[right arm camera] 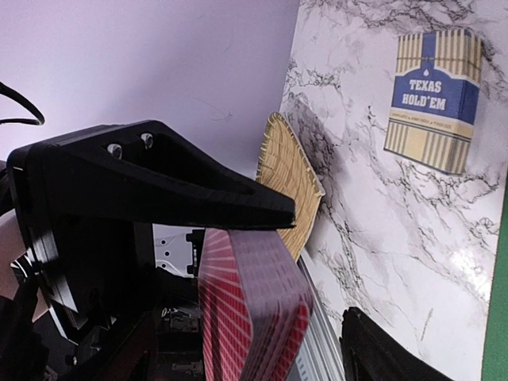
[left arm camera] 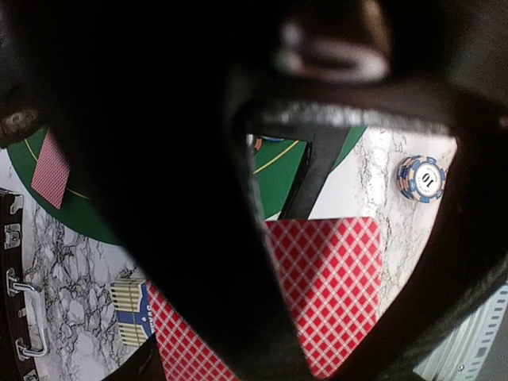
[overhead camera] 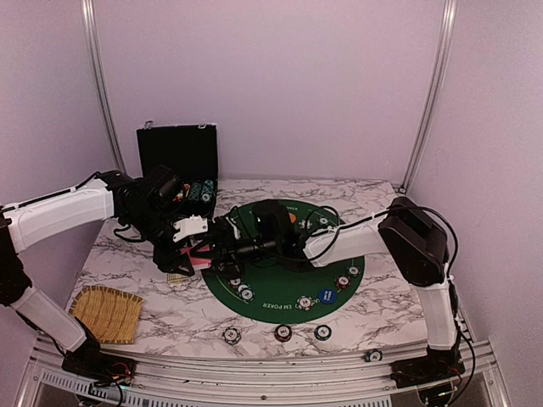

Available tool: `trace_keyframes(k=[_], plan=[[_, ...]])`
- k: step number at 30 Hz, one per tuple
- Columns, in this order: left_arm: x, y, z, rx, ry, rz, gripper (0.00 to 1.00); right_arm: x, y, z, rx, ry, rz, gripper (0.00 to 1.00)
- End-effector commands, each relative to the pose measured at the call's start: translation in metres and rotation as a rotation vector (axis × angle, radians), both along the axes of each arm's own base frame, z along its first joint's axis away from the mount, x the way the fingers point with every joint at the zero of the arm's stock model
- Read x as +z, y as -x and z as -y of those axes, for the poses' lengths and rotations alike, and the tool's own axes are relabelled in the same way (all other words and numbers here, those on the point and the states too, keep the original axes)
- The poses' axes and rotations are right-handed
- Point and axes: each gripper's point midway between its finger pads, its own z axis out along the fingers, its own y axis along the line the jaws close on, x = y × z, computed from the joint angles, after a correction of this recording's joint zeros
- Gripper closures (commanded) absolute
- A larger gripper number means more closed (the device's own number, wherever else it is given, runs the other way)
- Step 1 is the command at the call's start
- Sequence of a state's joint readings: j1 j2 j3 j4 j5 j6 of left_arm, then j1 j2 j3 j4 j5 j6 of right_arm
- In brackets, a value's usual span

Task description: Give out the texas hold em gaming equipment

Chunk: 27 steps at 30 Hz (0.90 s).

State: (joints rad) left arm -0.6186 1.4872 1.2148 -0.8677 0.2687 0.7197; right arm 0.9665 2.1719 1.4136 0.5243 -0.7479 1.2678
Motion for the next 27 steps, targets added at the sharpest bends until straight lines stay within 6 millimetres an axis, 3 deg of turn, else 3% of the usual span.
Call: trace_keyframes(k=[1,10,14,27], plan=[[0.008,-0.001,0.003,0.004,0.024,-0.006,0.61,0.013,0.008,-0.017,0.038,-0.055,0.009,0.23],[0.011,0.000,0.004,0.002,0.032,-0.003,0.61,0.004,0.005,-0.025,0.029,-0.035,-0.016,0.29],[0.013,0.001,0.004,0.003,0.039,0.001,0.61,-0.008,-0.002,-0.016,-0.014,-0.012,-0.053,0.38],[0.017,0.002,0.003,-0.002,0.047,0.008,0.62,-0.013,-0.012,0.003,-0.055,0.063,-0.023,0.48]])
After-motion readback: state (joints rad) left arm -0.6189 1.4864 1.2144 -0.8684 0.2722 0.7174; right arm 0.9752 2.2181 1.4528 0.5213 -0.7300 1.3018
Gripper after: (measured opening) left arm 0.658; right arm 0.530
